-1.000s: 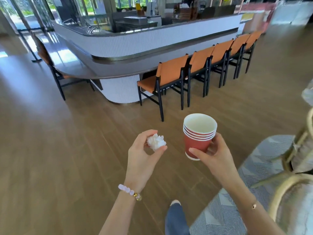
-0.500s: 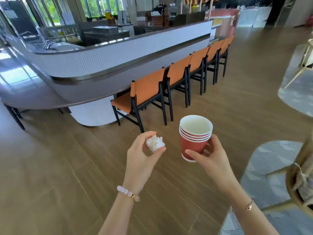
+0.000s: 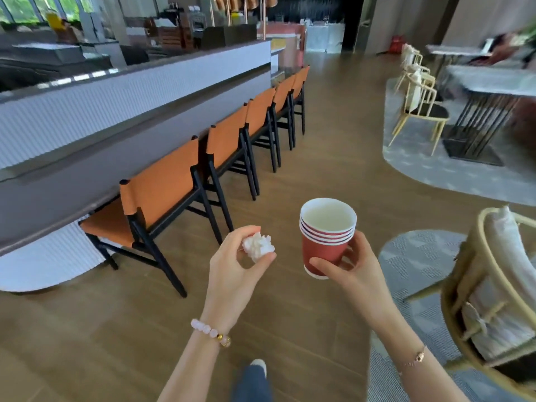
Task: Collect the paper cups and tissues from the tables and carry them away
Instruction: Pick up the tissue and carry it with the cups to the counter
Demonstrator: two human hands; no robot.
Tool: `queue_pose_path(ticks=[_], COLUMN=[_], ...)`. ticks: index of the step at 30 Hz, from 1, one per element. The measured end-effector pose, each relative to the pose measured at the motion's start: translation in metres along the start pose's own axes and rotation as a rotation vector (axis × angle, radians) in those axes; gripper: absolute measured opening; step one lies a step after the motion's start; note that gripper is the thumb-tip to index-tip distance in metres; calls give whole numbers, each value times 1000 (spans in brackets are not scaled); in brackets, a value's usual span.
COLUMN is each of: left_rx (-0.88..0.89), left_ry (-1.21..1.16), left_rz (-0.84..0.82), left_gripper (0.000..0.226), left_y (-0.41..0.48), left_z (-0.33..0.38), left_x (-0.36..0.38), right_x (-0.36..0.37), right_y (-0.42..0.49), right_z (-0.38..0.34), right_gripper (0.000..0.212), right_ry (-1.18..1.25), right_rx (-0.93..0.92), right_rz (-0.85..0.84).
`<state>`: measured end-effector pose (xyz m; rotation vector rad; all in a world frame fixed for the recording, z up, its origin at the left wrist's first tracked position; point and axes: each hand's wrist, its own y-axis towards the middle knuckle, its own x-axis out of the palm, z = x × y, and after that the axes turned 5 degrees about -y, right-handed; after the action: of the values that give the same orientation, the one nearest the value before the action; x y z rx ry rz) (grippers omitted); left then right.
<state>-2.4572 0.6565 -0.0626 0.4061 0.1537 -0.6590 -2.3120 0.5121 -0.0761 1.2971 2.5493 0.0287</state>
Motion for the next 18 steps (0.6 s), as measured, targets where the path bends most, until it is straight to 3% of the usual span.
queue_pose_path(ticks=[8, 18], left_rx=[58, 48], left_ry=[-10, -114], left_rz=[-182, -248], left_gripper=[40, 38], left_y=[186, 339], left_z=[-41, -81], left_x=[14, 60], right_x=[37, 45], right_y=[148, 296], right_z=[1, 21], right_gripper=[56, 53], right_ry=[-3, -29], right_rx=[50, 71], right_rz=[195, 292])
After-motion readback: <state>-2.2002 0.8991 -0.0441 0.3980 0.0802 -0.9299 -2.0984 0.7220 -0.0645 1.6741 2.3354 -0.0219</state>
